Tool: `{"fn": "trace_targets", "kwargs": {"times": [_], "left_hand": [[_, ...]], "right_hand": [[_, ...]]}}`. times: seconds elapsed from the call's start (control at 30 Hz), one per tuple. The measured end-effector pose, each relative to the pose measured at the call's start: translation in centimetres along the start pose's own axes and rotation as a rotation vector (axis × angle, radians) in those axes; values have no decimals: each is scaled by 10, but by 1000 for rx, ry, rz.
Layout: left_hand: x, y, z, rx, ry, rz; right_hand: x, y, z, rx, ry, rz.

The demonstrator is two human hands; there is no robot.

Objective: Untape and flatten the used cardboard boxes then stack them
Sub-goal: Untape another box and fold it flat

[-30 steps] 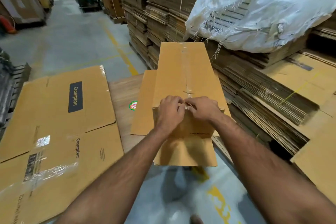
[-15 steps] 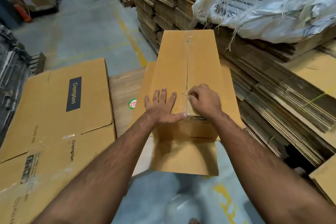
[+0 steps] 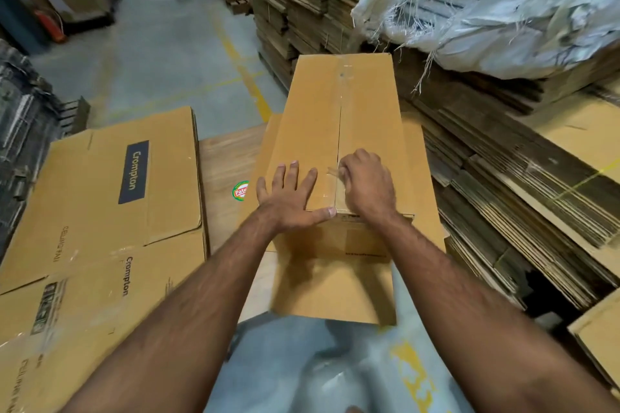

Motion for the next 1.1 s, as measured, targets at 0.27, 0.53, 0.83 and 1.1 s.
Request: {"fn": "trace_targets", "kwargs": {"times": [0.27, 0.53, 0.83, 1.1], "left_hand": [[-1, 0, -2, 5, 8, -6], [-2, -1, -1, 14, 33, 16], [-4, -4, -3, -25, 70, -9], [-5, -2, -4, -23, 86, -36]], "right_hand": [[-4, -4, -7, -6, 11, 68], [-9, -30, -24, 33, 217, 461], [-19, -54, -36, 114, 277, 521], [-16, -64, -49, 149, 334, 623]]}}
Point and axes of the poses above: each hand's wrist, its own z-axis towards the middle knuckle, its own y-axis out of the palm, x = y × z, the point moved 5 cm from there along z, towards the middle knuckle, and after that the axes turned 3 degrees about -z, right-handed, at the moved point
